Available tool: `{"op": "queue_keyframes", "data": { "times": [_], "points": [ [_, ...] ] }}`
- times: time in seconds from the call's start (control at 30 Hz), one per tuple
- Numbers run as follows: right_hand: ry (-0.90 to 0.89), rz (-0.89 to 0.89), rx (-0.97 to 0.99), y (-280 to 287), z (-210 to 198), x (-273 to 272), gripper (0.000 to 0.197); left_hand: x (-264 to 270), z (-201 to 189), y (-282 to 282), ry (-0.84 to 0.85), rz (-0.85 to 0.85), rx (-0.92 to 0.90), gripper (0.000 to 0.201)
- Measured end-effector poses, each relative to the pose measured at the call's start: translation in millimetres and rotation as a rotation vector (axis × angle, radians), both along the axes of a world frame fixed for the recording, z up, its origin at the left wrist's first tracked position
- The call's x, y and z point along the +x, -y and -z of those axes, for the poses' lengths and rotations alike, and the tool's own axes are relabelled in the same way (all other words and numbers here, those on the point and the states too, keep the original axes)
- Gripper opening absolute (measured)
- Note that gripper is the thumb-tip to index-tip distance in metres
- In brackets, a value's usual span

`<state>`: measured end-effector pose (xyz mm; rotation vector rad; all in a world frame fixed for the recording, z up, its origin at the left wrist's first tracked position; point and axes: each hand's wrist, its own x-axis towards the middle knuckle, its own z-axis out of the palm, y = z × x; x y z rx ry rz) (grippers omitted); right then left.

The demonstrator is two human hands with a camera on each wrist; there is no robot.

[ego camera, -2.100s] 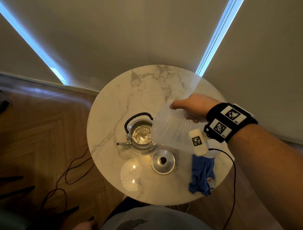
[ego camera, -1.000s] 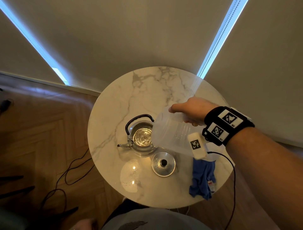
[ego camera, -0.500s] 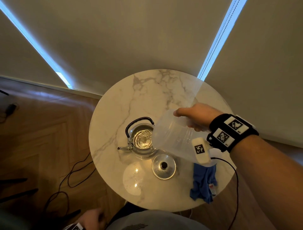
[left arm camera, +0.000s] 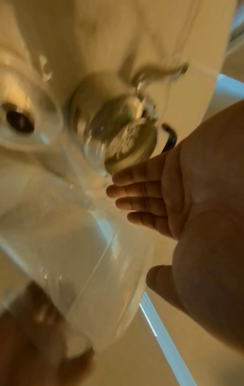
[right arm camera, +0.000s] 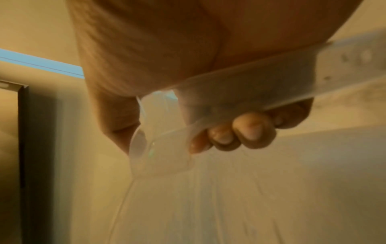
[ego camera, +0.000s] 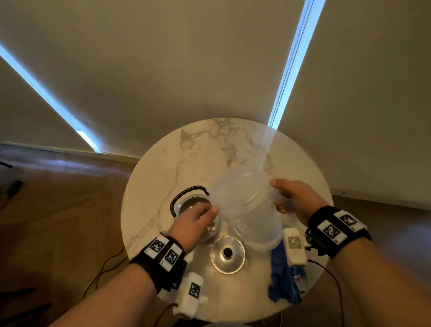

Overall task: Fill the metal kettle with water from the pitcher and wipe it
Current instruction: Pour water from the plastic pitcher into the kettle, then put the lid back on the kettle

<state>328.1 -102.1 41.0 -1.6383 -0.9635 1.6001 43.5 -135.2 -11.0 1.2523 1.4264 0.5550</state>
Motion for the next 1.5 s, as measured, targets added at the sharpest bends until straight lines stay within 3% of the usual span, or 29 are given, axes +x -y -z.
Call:
{"op": "queue_keyframes", "data": {
  "times": [0.1, 0.17, 0.33, 0.53, 0.7, 0.83, 0.93, 1.0, 1.1, 1.2, 1.27, 1.4, 1.5],
  "points": [
    [-0.066, 0.11, 0.025, 9.0, 8.3, 5.5, 0.049, 37.5, -13.3, -26.4, 0.12, -0.103, -0.071, 0.081],
    [-0.082, 0.202, 0.028, 10.8, 14.7, 7.6, 0.042, 54.0, -21.2, -40.6, 0.091, -0.101, -0.036, 0.097],
    [-0.005, 0.252, 0.028, 7.1, 25.5, 10.9, 0.044, 82.9, -38.9, -71.2, -0.033, -0.022, 0.073, 0.071],
    [0.081, 0.216, 0.0, 0.1, 52.9, 23.9, 0.06, 103.3, -21.2, -103.4, -0.121, 0.044, 0.12, 0.093],
    [0.111, 0.121, 0.023, 0.7, 58.6, 24.9, 0.059, 100.8, -11.3, -108.7, -0.138, 0.082, 0.136, 0.1],
    [0.401, 0.049, 0.183, 1.3, 57.1, 23.9, 0.041, 94.4, -10.4, -103.5, -0.167, 0.091, 0.158, 0.085],
    [0.59, 0.197, 0.372, 11.0, 52.3, 21.9, 0.026, 82.8, -13.3, -94.7, -0.251, 0.115, 0.206, 0.071],
    [0.722, 0.223, 0.594, 21.7, 42.3, 13.3, 0.027, 68.7, -13.1, -82.0, -0.334, 0.189, 0.228, 0.055],
    [0.737, -0.044, 0.748, 34.4, 34.3, -17.0, 0.011, 41.8, -6.6, -54.3, -0.49, 0.333, 0.274, 0.031],
    [0.737, -0.473, 0.589, 43.6, 61.4, -51.5, 0.008, 16.0, 2.0, -22.8, -0.607, 0.444, 0.285, 0.022],
    [0.752, -0.645, 0.447, 51.5, 92.5, -71.5, 0.02, -0.2, 6.5, -1.1, -0.642, 0.505, 0.294, 0.021],
    [0.815, -0.751, 0.245, 67.6, 141.5, -99.1, 0.041, -39.9, 22.3, 31.8, -0.675, 0.564, 0.297, 0.028],
    [0.848, -0.779, 0.213, 72.2, 156.3, -108.3, 0.029, -73.2, 38.4, 44.2, -0.665, 0.541, 0.255, 0.035]
  ]
}}
